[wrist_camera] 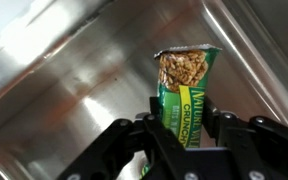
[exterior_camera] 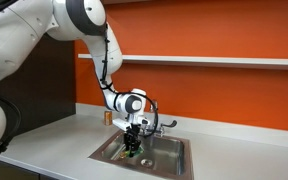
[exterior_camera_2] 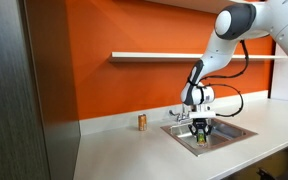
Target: Put the green packet inside the sink
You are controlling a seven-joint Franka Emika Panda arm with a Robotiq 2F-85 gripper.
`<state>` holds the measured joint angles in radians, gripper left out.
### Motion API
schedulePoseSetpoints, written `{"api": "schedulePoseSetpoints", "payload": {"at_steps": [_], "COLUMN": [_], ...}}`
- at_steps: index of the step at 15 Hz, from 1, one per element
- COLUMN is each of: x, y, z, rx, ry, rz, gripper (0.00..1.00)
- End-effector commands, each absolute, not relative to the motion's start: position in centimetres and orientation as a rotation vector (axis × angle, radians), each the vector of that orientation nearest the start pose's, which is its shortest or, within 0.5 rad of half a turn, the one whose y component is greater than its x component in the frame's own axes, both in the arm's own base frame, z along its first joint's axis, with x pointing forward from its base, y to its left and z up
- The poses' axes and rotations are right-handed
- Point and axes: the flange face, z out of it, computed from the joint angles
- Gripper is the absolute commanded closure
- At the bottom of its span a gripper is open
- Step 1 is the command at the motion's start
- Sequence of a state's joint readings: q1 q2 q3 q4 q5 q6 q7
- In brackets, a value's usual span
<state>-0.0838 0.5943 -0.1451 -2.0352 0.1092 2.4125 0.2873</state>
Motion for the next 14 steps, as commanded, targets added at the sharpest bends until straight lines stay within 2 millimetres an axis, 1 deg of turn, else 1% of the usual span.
{"api": "schedulePoseSetpoints", "payload": {"at_steps": [1, 4, 8, 14], "x": [56.4, 56.4, 56.6, 57.0], "y": [-13.0, -12.7, -12.4, -12.3], "z": [11.9, 10.5, 9.1, 7.7], "rx": [-2.990, -2.986, -2.985, -2.986], "ry": [0.879, 0.870, 0.857, 0.850], "rz": [0.356, 0.380, 0.404, 0.419], "gripper": [0.81, 0.81, 0.81, 0.81]}}
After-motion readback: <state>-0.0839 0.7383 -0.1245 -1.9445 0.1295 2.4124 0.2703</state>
